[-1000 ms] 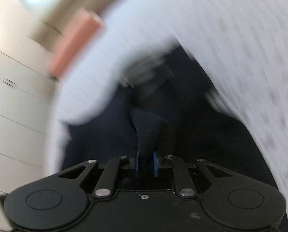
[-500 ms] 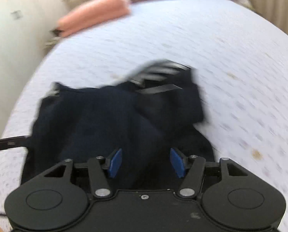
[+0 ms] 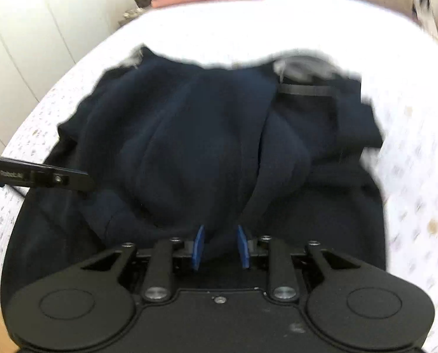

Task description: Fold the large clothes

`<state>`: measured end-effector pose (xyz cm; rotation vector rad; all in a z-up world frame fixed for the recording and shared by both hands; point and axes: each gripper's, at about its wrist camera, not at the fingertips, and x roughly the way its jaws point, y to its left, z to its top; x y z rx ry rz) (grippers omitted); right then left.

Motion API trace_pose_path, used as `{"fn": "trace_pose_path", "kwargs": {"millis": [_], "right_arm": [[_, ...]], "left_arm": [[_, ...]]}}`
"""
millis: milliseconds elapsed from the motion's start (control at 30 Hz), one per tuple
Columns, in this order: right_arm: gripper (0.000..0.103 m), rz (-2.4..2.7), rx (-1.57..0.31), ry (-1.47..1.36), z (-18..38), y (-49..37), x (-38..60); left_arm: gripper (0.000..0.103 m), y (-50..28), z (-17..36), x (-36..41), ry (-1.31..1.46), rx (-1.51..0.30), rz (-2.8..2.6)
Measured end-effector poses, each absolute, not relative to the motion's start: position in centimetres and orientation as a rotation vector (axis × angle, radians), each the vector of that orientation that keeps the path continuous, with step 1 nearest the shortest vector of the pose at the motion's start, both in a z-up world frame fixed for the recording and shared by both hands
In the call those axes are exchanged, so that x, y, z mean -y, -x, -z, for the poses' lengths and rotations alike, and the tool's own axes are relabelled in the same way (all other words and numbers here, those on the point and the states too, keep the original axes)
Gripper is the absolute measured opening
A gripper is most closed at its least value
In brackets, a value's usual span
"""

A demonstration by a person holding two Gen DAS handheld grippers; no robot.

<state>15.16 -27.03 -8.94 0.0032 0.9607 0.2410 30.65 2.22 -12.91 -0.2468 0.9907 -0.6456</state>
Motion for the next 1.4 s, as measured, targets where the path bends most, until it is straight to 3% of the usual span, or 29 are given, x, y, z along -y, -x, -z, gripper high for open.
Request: {"fn": "trace_pose_path", "kwargs": {"millis": [133, 233, 333, 600, 633, 767, 800, 900, 967, 1133, 1333, 1400], "right_arm": [[0.038, -0.325, -0.876, -0.026, 9.4, -16.7, 24.8], [0.028, -0.345, -0.910, 0.018, 12.5, -16.1, 23.5], [0.028, -0.359, -0.896, 0.006, 14.3, -14.5, 24.4], [0.034, -0.237, -0.755, -0.086, 9.7, -7.6, 29.5], [0.036, -0.194, -0.734, -0.086, 8.7, -6.0, 30.2], [0.074, -0.031, -0.707, -0.126, 5.8, 1.0, 34.2], [0.074, -0.006, -0.730, -0.126, 5.6, 2.6, 35.0], [0.079, 0.015, -0.842, -0.155, 6.5, 5.8, 37.2], [0.080, 0.013, -0.924, -0.195, 8.2, 7.3, 38.2], [0.080, 0.055, -0.996, -0.308, 13.0, 10.1, 40.1], [0.080, 0.035, -1.044, -0.385, 17.1, 11.1, 40.9], [0.080, 0.014, -1.046, -0.390, 17.5, 11.1, 40.8]], "left_arm": [[0.006, -30.3, 14.0, -0.2, 0.239, -0.969, 0.649], [0.006, -29.3, 16.0, 1.0, 0.131, -0.994, 0.639], [0.006, -27.0, 16.1, 0.5, 0.086, -0.909, 0.656], [0.008, -16.8, 11.6, -5.0, 0.107, -0.731, 0.557], [0.011, -15.3, 10.9, -5.5, 0.093, -0.722, 0.526], [0.016, -8.9, 8.8, -9.4, 0.066, -0.771, 0.355], [0.017, -7.3, 8.6, -10.9, 0.087, -0.790, 0.319], [0.027, -3.8, 8.7, -14.4, 0.141, -0.818, 0.274], [0.050, -2.5, 9.8, -16.1, 0.180, -0.849, 0.263], [0.054, 0.2, 13.7, -19.0, 0.336, -0.916, 0.294], [0.078, 1.6, 17.3, -17.8, 0.290, -0.937, 0.321], [0.078, 1.2, 18.4, -17.8, 0.355, -0.953, 0.345]]}}
